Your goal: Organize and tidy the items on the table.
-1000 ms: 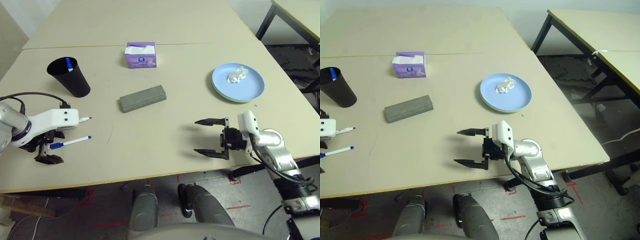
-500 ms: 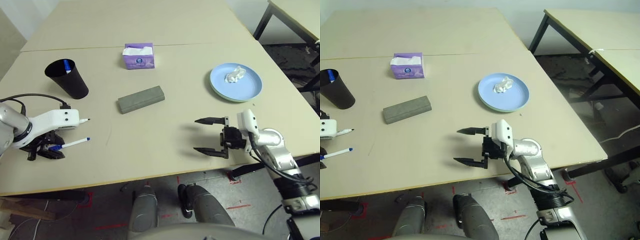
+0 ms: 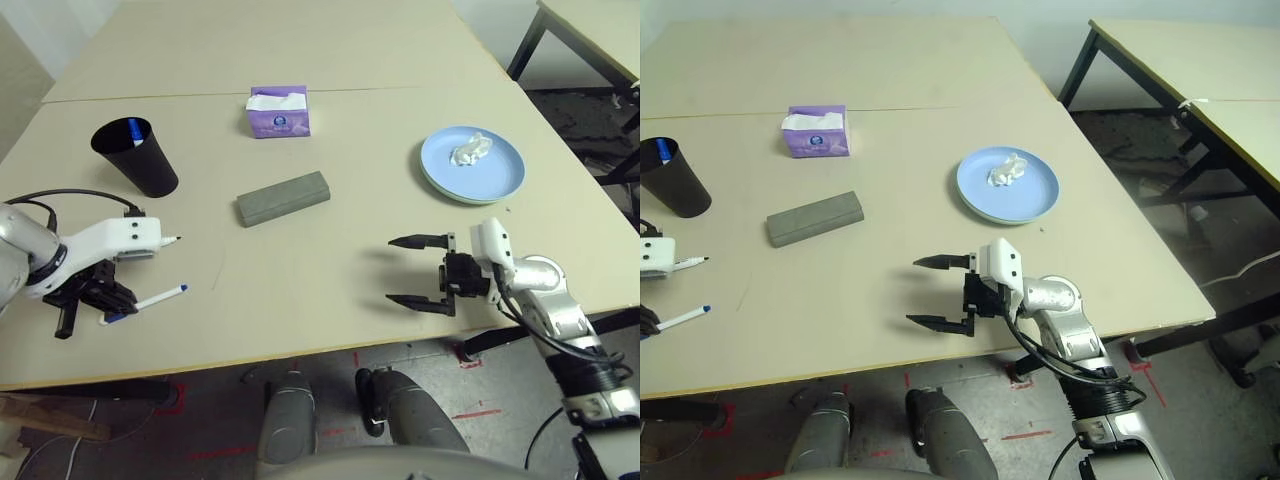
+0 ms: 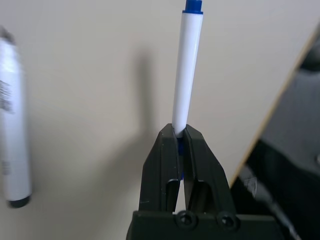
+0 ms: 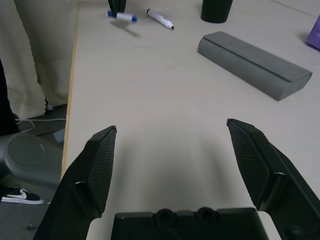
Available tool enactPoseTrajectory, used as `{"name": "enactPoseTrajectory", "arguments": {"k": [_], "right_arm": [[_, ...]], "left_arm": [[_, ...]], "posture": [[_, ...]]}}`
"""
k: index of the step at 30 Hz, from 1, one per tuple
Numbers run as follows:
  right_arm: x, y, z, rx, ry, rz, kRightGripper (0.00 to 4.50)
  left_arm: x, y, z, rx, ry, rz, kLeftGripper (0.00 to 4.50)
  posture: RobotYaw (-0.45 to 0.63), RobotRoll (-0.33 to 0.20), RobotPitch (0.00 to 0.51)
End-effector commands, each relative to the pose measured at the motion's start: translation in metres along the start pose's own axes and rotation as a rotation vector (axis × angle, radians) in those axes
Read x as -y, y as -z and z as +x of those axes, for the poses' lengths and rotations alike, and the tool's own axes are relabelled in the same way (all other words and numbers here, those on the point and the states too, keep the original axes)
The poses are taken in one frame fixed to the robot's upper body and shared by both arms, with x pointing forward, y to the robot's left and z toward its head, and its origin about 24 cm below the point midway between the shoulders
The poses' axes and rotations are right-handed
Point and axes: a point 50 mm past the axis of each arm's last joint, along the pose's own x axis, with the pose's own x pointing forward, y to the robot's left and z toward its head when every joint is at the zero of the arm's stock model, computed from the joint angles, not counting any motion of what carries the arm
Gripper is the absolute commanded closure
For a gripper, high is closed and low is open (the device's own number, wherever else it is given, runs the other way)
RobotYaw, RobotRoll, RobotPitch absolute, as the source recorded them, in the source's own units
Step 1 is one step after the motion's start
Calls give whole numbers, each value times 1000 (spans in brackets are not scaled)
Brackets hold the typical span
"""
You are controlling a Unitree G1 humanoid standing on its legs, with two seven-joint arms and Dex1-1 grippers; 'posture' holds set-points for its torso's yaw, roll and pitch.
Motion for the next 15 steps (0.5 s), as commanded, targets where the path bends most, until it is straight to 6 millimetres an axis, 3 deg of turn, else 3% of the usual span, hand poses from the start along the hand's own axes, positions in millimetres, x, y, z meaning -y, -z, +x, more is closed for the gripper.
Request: {"name": "enactPoseTrajectory", "arguments": {"k": [1, 6, 15], "right_arm": [[2, 1, 1, -2, -7, -1, 0], [10, 0, 3, 29, 43, 14, 0], [28, 7, -3, -2, 243, 41, 0]], "left_arm": [[6, -17, -22, 250, 12, -64, 4478], [4, -18, -42, 535, -102, -136, 4478], [-6, 10, -52, 880, -539, -318, 4478]], "posture": [[102, 0, 173], [127, 0, 172], [156, 0, 176]]}}
